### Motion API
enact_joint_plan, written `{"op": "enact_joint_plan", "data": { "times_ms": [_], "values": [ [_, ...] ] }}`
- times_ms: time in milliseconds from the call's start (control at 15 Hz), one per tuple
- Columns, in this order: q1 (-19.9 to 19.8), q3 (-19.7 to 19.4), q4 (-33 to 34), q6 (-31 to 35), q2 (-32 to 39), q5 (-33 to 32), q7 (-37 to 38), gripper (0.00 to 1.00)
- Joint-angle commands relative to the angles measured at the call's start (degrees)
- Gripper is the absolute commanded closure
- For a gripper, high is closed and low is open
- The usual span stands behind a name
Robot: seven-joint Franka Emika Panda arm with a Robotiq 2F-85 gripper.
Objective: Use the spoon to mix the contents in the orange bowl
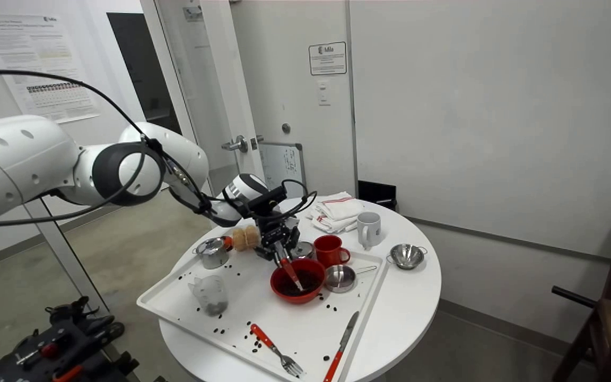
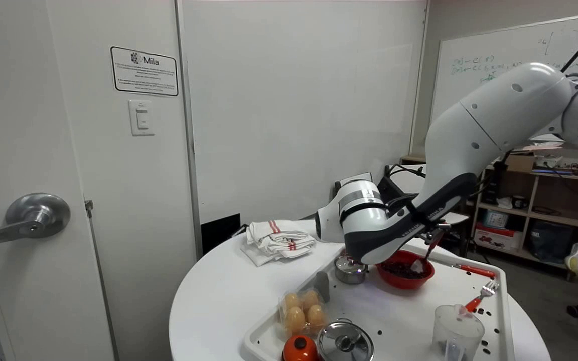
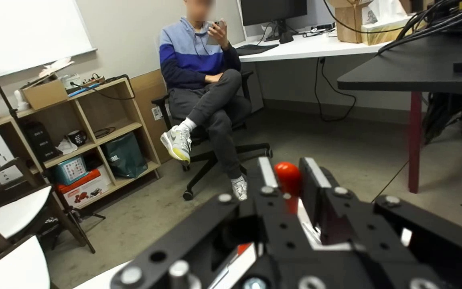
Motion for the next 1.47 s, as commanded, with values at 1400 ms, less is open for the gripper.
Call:
{"op": "enact_joint_plan", "data": {
  "times_ms": [1400],
  "values": [
    [-1.34,-1.48,17.54,-9.78,4.07,5.73,-0.45,0.92]
  ]
}}
